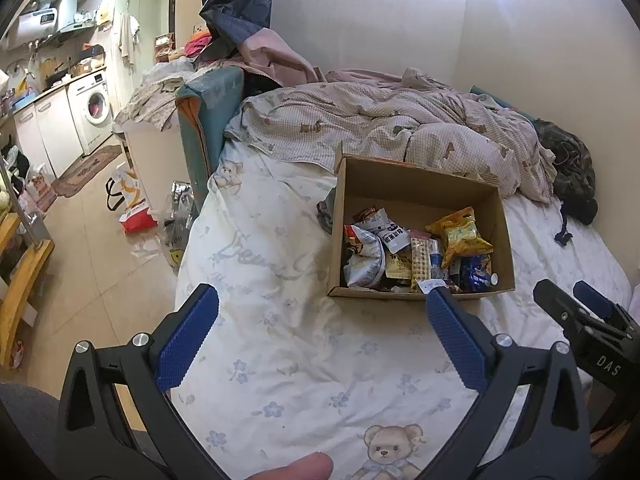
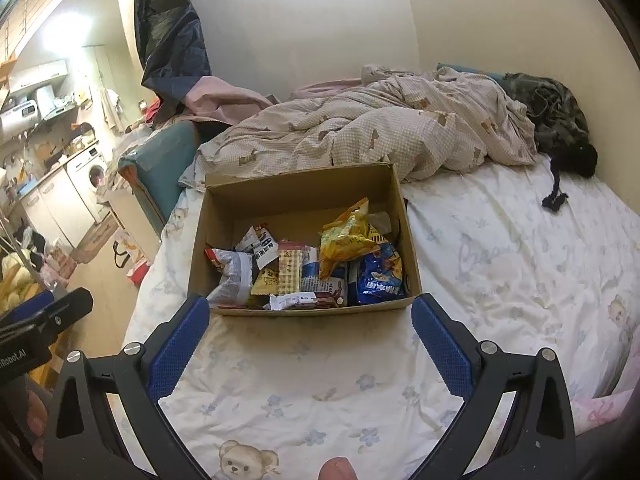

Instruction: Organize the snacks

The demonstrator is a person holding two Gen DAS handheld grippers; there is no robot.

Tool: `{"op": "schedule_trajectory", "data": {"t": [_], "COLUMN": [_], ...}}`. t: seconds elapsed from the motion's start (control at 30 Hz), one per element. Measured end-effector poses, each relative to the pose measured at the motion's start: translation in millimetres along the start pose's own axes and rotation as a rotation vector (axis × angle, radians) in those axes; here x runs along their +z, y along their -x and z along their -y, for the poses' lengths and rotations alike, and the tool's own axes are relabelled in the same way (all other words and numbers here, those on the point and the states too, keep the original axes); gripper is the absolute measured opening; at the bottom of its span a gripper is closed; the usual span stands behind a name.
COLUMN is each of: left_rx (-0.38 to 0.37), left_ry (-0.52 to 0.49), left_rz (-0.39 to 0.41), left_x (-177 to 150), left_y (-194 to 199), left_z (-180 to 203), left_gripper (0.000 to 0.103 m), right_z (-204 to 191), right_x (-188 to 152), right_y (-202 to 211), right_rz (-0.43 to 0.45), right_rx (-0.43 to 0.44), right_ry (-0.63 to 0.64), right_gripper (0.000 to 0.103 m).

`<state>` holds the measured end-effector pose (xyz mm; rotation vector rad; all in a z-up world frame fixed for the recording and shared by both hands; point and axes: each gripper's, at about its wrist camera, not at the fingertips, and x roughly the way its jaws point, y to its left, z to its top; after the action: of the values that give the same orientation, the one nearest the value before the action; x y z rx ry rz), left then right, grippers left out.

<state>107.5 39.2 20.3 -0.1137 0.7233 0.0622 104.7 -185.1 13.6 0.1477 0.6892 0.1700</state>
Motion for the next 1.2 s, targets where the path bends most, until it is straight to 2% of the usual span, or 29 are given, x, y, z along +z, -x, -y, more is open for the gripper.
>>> {"op": "schedule_trajectory", "data": {"t": [1.2], "left_rx": [-0.001], "left_ry": [-0.001], "left_rz": [-0.006], "left_x": [0.1], "left_y": [-2.5], "left_z": [0.0], "left_gripper": [0.103], "right_z": [4.4], "right_x": [-1.0], "right_y": [-1.8], "right_rz": [-0.003], "right_rx": [-0.008], "right_ry": [-0.015], "right_gripper": [0.103]}}
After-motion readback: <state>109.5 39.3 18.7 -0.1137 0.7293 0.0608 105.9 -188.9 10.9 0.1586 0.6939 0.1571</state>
